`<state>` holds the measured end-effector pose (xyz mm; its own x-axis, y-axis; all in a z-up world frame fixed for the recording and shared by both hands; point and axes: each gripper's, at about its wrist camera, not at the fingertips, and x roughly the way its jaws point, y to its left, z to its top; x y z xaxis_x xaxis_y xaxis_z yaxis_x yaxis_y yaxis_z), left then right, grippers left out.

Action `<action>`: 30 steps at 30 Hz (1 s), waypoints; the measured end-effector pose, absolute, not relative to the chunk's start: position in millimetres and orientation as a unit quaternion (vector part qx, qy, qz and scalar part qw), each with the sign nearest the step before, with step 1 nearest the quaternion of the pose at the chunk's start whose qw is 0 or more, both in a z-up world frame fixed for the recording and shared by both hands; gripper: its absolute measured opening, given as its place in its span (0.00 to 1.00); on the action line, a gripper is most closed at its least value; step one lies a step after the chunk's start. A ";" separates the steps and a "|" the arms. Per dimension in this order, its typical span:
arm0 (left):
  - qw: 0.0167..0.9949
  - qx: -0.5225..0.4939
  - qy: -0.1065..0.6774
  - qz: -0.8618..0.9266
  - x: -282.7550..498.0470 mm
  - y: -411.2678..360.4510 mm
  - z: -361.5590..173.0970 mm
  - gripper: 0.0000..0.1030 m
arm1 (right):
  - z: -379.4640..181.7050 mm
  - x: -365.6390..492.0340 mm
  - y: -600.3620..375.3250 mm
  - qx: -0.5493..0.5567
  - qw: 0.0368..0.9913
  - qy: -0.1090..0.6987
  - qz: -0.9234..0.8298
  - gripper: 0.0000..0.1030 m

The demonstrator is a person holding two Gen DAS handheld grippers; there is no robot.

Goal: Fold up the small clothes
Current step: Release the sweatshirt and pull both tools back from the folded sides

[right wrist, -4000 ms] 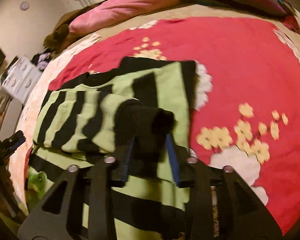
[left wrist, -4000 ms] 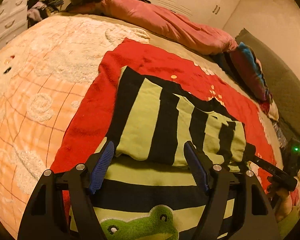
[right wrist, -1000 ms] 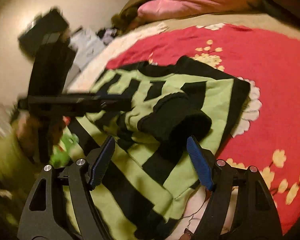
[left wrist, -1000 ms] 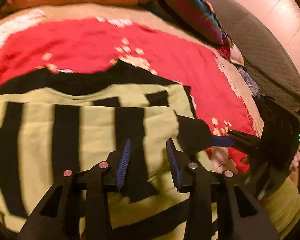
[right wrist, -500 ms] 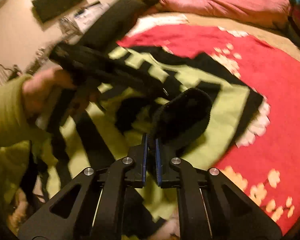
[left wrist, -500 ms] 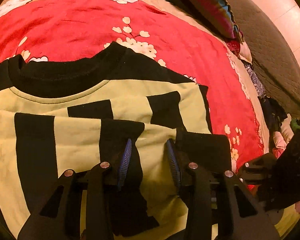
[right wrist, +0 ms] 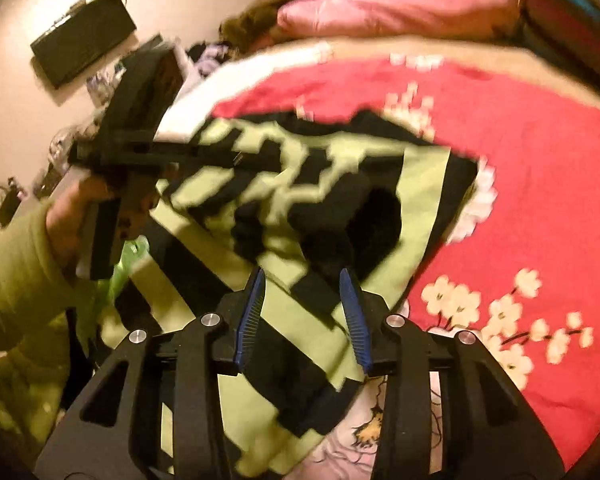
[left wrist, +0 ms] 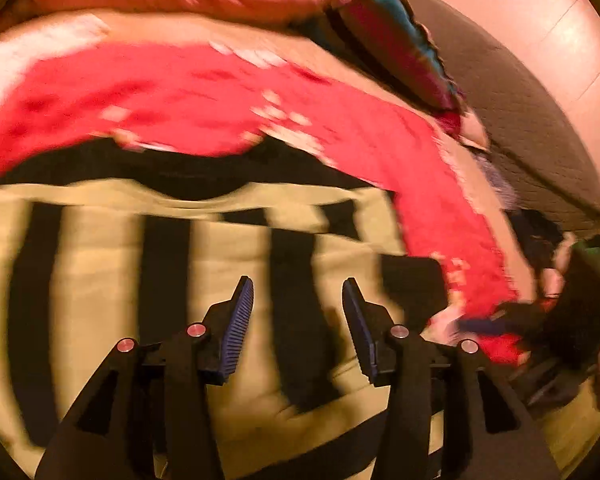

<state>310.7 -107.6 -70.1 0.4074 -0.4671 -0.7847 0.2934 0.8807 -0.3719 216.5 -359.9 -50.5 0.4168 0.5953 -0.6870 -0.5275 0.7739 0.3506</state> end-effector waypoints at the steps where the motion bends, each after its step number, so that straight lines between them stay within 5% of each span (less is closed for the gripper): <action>1: 0.844 -0.073 0.491 -0.203 303.1 -98.0 -67.4 0.46 | -44.4 216.1 -357.2 0.045 0.846 0.414 0.332 0.31; 7: 0.864 -0.018 0.495 -0.095 271.8 -47.8 -72.1 0.55 | -31.8 245.0 -314.1 0.049 0.864 0.420 0.274 0.33; 13: 0.861 0.011 0.502 -0.084 268.5 -28.5 -82.2 0.55 | -83.7 284.7 -304.9 0.032 0.821 0.548 0.160 0.38; 19: 0.860 -0.025 0.502 -0.089 269.6 -24.1 -87.8 0.55 | -96.4 280.3 -314.4 0.045 0.821 0.546 0.160 0.39; 30: 0.871 -0.039 0.482 -0.083 238.4 -20.4 -52.7 0.61 | -50.9 240.7 -310.5 0.043 0.867 0.466 0.169 0.76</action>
